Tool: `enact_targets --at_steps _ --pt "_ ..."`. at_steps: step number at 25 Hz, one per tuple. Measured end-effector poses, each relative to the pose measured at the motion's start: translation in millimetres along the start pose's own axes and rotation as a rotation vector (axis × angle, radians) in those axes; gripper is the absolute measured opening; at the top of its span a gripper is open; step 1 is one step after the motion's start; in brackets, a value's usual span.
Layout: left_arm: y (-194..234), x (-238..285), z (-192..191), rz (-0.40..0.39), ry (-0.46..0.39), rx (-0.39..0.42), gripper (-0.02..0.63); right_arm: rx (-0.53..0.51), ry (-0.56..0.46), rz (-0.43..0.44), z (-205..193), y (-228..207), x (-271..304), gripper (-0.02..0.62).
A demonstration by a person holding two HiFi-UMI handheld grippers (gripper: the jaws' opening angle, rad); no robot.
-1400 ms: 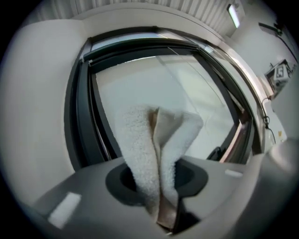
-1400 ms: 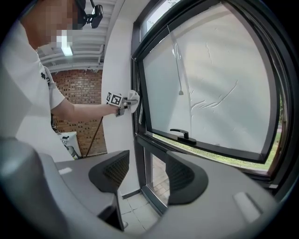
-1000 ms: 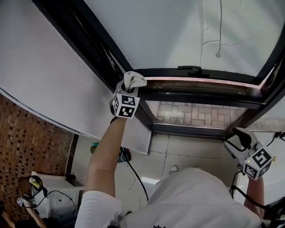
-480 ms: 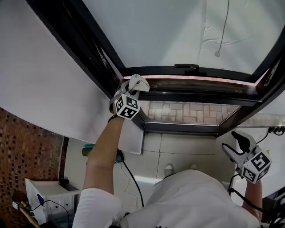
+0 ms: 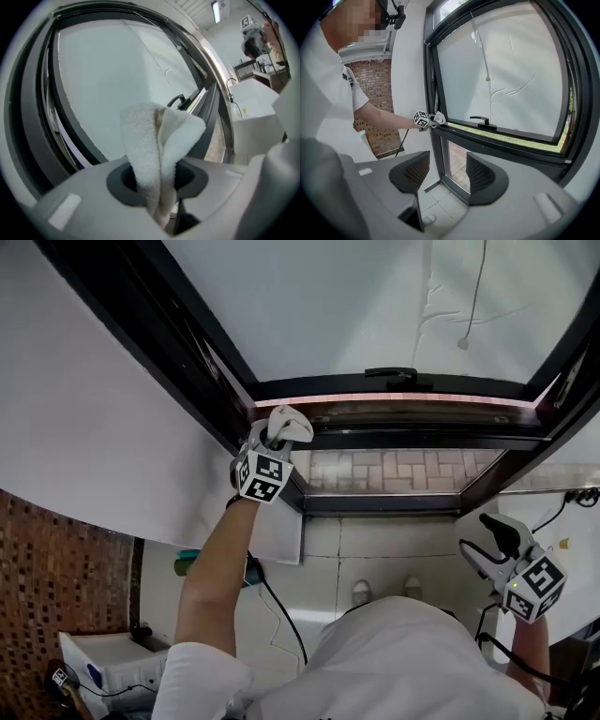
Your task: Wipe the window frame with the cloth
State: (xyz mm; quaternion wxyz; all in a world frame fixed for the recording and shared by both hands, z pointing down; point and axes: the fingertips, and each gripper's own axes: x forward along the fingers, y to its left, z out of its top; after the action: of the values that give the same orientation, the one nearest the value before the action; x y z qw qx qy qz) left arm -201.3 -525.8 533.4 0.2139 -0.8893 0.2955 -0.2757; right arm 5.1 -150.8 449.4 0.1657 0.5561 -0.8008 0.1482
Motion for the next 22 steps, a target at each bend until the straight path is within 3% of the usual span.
enact_targets --at_steps 11,22 --pt "-47.7 -38.9 9.9 -0.137 0.002 0.006 0.137 0.047 -0.002 -0.031 -15.3 28.3 10.5 0.247" --pt "-148.9 -21.1 137.1 -0.233 -0.125 0.125 0.138 0.085 -0.041 -0.133 -39.9 -7.0 -41.5 0.247"
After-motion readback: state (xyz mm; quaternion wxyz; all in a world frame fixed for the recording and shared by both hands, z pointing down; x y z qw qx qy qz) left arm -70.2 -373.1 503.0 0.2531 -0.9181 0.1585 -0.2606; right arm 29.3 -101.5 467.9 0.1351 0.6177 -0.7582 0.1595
